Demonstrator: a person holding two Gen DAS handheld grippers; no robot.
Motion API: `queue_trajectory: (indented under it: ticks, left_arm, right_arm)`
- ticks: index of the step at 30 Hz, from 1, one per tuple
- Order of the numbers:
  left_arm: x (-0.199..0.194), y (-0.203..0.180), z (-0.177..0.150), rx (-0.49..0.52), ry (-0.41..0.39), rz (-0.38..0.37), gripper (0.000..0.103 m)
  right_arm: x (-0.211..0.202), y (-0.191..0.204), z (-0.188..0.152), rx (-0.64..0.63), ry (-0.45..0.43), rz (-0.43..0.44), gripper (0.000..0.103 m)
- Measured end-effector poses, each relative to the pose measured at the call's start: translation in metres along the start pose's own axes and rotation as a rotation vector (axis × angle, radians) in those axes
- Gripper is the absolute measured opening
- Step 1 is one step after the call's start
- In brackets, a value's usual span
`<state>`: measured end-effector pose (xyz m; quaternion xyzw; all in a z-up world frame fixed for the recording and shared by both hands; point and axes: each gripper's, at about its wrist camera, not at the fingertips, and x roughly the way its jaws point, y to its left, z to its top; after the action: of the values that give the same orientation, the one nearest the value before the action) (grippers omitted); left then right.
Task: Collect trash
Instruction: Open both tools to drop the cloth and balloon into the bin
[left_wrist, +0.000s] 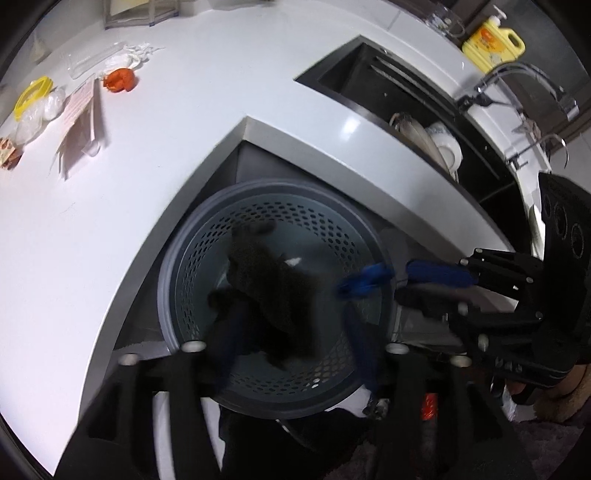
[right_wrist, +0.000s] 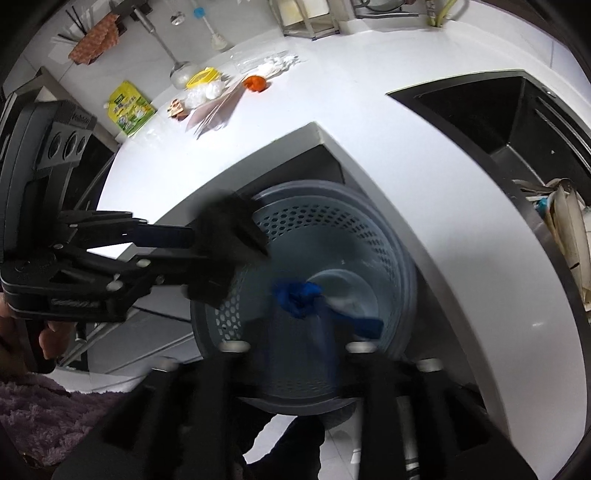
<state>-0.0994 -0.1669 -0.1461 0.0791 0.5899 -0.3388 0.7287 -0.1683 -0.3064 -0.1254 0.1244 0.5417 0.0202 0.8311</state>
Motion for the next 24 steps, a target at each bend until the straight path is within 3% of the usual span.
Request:
queue_trajectory:
  ticks: [17,24]
  left_arm:
    - [-0.026,0.003,0.008,-0.010,-0.077,0.024,0.071]
    - [-0.036,0.014,0.006,-0.040,-0.099,0.037,0.071]
  right_arm:
    - [-0.005,-0.001,0.010,0.000,-0.033,-0.007,0.066]
    - [-0.004,0.004,0.017,-0.009,-0.036,0.001,0.066]
